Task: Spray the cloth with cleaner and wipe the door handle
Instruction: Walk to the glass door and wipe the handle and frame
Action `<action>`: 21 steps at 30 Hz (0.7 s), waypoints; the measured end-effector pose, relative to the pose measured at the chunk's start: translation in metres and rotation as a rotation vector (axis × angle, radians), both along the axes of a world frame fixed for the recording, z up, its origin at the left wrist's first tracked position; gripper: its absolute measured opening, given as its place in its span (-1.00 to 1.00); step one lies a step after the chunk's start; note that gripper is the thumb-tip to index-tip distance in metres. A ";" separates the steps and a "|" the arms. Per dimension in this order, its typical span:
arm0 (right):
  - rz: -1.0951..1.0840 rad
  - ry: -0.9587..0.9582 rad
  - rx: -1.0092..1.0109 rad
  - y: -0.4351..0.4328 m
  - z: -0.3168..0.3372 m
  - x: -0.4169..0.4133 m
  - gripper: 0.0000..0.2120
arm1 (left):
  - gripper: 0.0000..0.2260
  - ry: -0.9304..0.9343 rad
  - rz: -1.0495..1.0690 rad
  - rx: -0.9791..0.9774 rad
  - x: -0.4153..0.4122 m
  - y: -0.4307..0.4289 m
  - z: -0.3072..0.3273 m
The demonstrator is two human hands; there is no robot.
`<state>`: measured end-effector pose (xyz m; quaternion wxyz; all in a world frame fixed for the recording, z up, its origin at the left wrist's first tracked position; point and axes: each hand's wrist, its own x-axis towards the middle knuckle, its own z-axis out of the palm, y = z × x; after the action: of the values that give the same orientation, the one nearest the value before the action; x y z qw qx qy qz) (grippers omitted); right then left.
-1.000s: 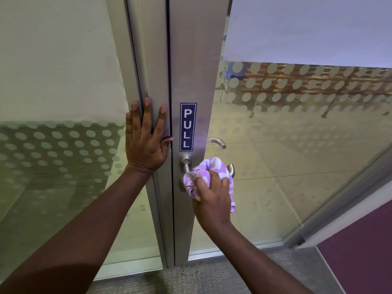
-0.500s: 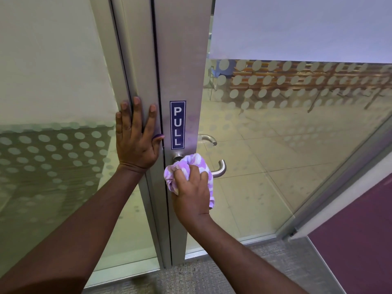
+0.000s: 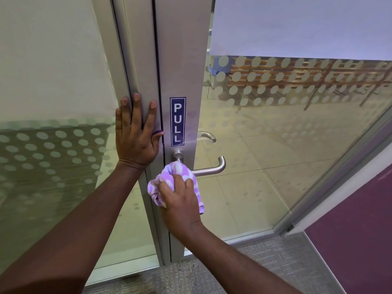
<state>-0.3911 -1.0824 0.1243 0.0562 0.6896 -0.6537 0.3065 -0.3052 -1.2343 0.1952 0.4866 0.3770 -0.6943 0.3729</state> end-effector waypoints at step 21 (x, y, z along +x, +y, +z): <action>-0.066 -0.151 -0.269 0.059 0.007 -0.054 -0.37 | -0.44 -0.019 -0.012 0.021 0.001 0.001 -0.001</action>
<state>-0.4454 -1.0238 0.1316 0.1087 0.6288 -0.6316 0.4403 -0.3038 -1.2334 0.1943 0.4781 0.3742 -0.7051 0.3663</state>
